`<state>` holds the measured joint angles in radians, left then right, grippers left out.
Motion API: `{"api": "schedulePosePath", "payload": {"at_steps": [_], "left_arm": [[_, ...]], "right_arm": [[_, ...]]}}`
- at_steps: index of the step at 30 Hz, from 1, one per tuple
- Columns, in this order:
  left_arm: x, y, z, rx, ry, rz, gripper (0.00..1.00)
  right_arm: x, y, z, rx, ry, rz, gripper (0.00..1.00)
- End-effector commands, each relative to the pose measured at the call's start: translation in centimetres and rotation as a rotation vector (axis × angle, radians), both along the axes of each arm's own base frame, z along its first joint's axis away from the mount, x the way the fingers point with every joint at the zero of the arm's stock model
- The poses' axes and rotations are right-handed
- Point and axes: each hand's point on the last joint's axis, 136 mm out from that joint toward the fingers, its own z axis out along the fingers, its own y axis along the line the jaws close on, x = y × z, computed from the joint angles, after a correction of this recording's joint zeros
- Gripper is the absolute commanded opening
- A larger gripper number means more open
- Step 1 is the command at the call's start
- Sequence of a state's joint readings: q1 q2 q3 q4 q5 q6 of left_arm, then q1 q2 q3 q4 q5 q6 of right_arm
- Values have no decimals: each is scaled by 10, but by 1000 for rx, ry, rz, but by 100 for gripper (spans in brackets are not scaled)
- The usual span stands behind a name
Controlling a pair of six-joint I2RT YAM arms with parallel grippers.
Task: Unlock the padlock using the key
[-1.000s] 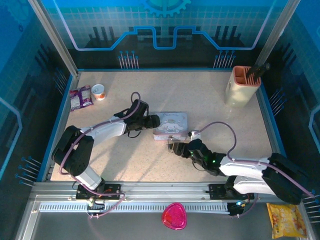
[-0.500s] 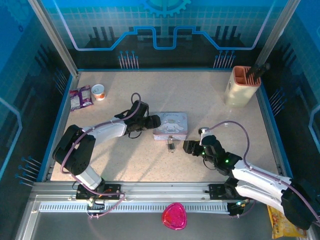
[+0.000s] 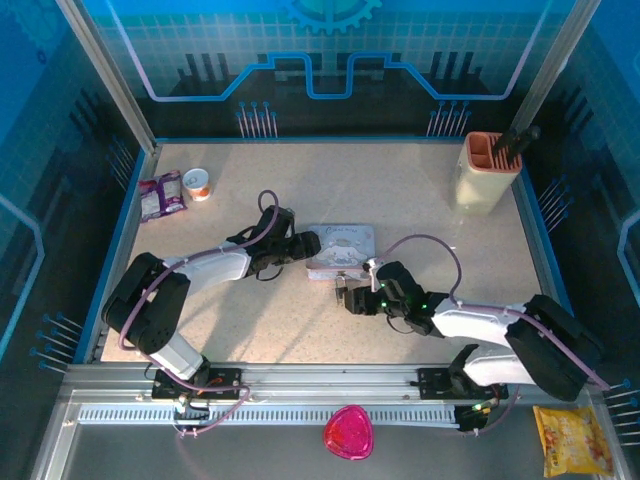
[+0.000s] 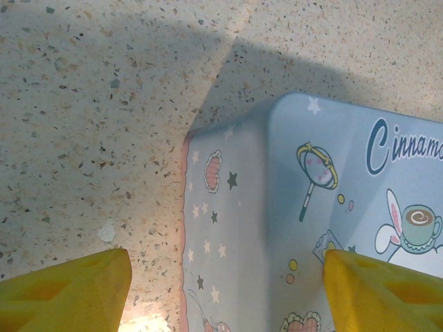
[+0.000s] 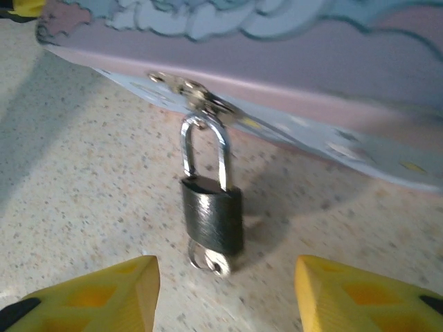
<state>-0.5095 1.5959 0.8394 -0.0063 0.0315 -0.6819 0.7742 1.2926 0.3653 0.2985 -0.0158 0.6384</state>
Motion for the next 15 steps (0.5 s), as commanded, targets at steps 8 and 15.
{"api": "schedulePosePath", "payload": {"at_steps": [8, 15], "left_arm": [[-26, 17, -35, 68, 121, 16, 73], [-27, 18, -40, 68, 131, 27, 73]], "right_arm": [[18, 21, -12, -30, -36, 29, 45], [17, 29, -24, -66, -13, 49, 34]]}}
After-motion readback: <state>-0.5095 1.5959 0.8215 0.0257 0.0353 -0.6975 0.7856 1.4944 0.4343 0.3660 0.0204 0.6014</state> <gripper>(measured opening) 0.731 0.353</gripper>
